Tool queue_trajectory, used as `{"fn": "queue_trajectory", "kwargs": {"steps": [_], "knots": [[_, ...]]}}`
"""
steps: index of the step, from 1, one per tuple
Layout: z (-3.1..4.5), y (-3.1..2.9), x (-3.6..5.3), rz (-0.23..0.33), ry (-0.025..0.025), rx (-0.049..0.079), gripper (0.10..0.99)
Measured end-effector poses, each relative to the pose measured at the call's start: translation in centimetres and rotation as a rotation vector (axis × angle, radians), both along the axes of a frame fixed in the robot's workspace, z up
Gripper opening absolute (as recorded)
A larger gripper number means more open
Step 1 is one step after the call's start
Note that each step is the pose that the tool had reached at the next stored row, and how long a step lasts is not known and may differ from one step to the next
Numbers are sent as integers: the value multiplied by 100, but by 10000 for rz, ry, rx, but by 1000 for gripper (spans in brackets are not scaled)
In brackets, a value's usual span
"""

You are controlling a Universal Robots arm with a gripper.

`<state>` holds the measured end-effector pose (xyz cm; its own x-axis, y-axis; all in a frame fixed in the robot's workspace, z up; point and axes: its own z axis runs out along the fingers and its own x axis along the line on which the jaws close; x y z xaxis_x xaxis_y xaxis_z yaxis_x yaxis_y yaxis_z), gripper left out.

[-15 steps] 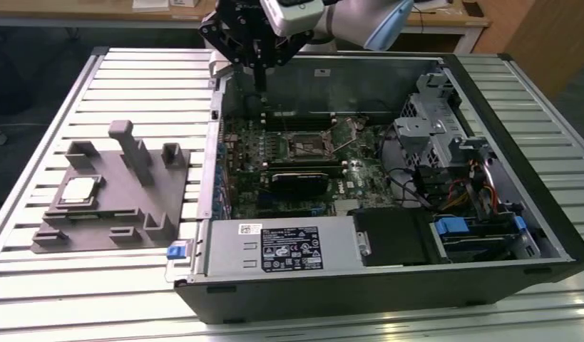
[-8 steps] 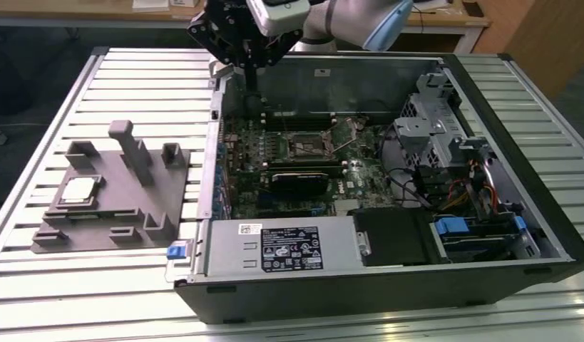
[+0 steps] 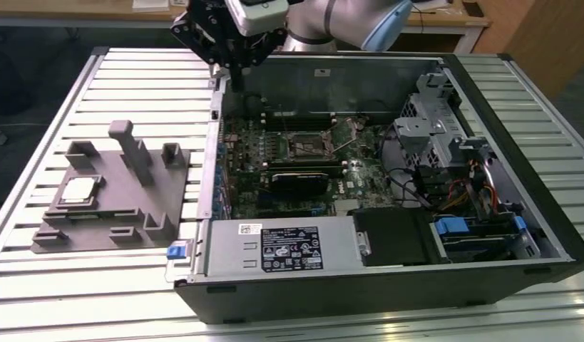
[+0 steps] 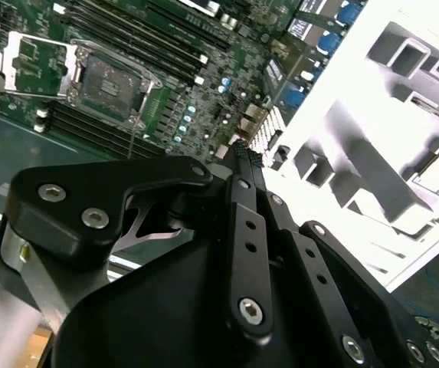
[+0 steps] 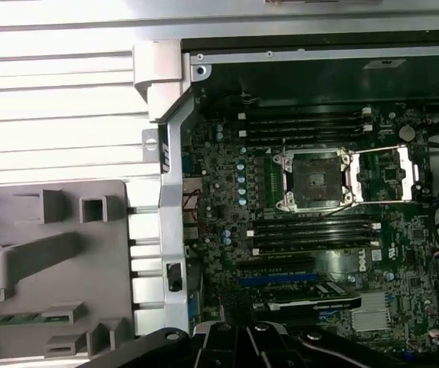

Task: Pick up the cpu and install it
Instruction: 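Reach for the cpu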

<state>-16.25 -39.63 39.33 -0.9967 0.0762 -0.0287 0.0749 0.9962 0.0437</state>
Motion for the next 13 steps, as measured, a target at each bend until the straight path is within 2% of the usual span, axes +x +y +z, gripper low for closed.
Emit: {"fn": "queue_trajectory", "kwargs": {"steps": [13], "knots": [[0,0,-288,0,0,0,106]]}}
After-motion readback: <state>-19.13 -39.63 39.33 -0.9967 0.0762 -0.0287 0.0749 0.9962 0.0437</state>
